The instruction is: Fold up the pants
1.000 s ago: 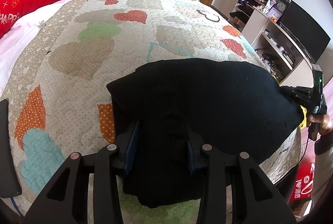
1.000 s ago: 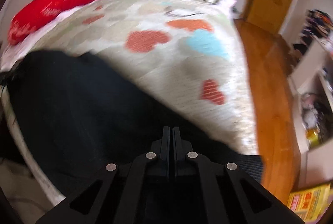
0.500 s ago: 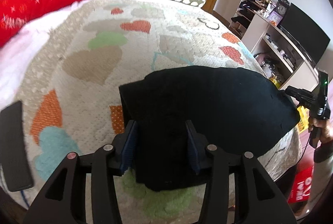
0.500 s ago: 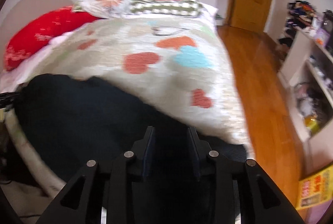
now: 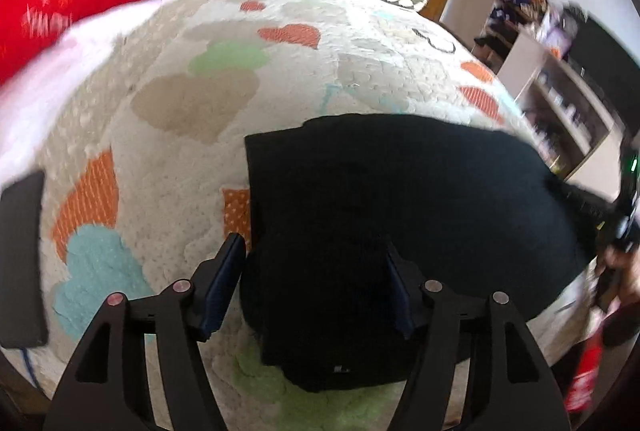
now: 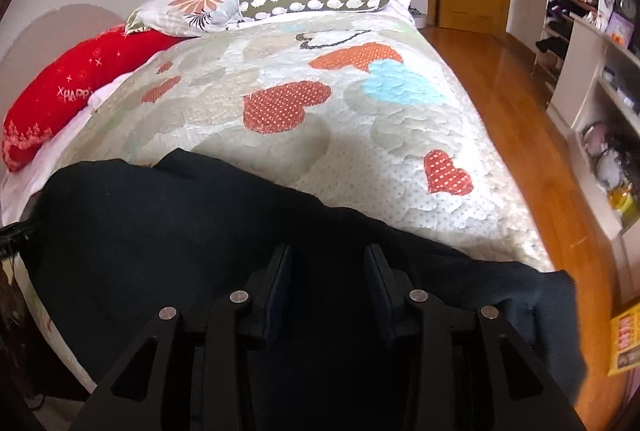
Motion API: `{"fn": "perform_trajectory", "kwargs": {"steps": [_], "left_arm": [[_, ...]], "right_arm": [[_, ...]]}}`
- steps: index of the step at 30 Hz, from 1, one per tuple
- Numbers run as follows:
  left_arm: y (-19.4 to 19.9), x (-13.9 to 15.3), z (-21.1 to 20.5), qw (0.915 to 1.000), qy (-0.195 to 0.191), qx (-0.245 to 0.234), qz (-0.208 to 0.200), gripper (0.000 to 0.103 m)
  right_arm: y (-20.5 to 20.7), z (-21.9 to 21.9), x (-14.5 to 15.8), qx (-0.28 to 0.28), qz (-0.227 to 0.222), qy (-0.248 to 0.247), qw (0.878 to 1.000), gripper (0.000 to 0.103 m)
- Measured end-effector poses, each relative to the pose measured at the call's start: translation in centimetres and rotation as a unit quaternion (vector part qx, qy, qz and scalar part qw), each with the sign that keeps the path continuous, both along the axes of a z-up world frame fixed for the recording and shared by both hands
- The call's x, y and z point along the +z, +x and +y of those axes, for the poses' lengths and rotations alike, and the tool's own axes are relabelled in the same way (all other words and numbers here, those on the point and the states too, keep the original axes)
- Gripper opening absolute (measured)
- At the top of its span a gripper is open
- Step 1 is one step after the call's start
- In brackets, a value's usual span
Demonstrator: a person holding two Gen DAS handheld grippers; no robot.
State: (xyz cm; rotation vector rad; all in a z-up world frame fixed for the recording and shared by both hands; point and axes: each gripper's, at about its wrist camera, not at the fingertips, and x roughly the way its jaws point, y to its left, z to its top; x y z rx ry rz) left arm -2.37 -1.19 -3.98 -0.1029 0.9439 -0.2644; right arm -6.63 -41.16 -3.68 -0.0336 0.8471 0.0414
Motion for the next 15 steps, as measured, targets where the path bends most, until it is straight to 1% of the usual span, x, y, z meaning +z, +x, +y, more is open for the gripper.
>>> {"fn": "perform_trajectory", "kwargs": {"steps": [1, 2, 4, 5, 7, 9, 10, 13, 15], "left_arm": [[-0.1, 0.4, 0.6, 1.0, -0.009, 0.003, 0.0, 0.064], [-0.4, 0.7, 0.7, 1.0, -0.007, 0.005, -0.004, 0.064], [-1.1, 1.7, 1.0, 0.9999, -0.002, 0.006, -0.015, 0.065], [-1.5, 2.1, 1.0, 0.9998, 0.001, 0.008, -0.02, 0.065], [-2.3, 3.1, 0.9, 0.9991, 0.017, 0.013, -0.036, 0.065], [-2.8, 3.9, 1.0, 0.9985, 0.02, 0.016, -0.048, 0.066], [-3.1, 4.4, 1.0, 0.9983, 0.016, 0.018, -0.053, 0.067], [-3.0, 4.7, 0.6, 0.998, 0.008, 0.018, -0.06, 0.07], [-2.9, 4.6, -0.2, 0.9978, 0.016, 0.015, -0.062, 0.07]], "right_arm": [[-0.5, 0.4, 0.5, 0.006, -0.005, -0.006, 1.0, 0.044], [-1.1, 0.8, 1.0, 0.014, -0.011, -0.005, 1.0, 0.046], [-2.1, 1.8, 1.8, 0.033, -0.022, 0.006, 0.999, 0.052], [-2.3, 2.3, 2.1, 0.041, -0.025, 0.01, 0.999, 0.053], [-3.1, 3.8, 2.6, 0.063, -0.033, 0.018, 0.997, 0.057], [-3.5, 5.6, 2.7, 0.091, -0.035, 0.032, 0.995, 0.057], [-3.6, 6.5, 2.6, 0.104, -0.033, 0.037, 0.993, 0.057], [-3.6, 9.3, 2.1, 0.133, -0.028, 0.041, 0.99, 0.057], [-3.6, 10.7, 1.7, 0.144, -0.023, 0.047, 0.988, 0.057]]}}
